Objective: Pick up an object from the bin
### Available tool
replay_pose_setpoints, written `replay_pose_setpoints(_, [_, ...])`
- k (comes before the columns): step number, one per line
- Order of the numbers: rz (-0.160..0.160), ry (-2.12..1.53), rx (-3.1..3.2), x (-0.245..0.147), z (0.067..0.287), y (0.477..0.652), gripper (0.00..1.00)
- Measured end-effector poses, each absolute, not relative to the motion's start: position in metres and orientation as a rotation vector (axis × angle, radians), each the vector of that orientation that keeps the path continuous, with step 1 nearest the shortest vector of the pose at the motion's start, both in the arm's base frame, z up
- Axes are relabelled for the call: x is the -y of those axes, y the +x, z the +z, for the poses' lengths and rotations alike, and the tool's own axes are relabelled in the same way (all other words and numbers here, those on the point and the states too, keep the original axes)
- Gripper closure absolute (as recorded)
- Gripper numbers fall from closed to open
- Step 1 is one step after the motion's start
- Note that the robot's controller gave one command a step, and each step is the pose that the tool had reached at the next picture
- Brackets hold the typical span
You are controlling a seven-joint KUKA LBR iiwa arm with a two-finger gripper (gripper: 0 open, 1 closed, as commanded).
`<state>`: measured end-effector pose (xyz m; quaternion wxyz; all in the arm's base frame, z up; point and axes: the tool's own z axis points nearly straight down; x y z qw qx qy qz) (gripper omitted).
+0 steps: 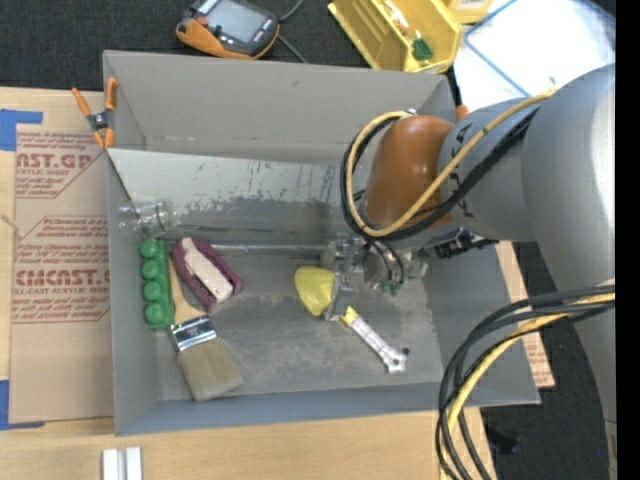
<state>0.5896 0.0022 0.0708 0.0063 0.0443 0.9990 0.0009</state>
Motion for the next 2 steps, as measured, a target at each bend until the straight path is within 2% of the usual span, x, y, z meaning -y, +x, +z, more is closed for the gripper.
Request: replay_pose_setpoints(2, [0.002,0.075,-3.128,-0.001,0.103,0.583,1.0])
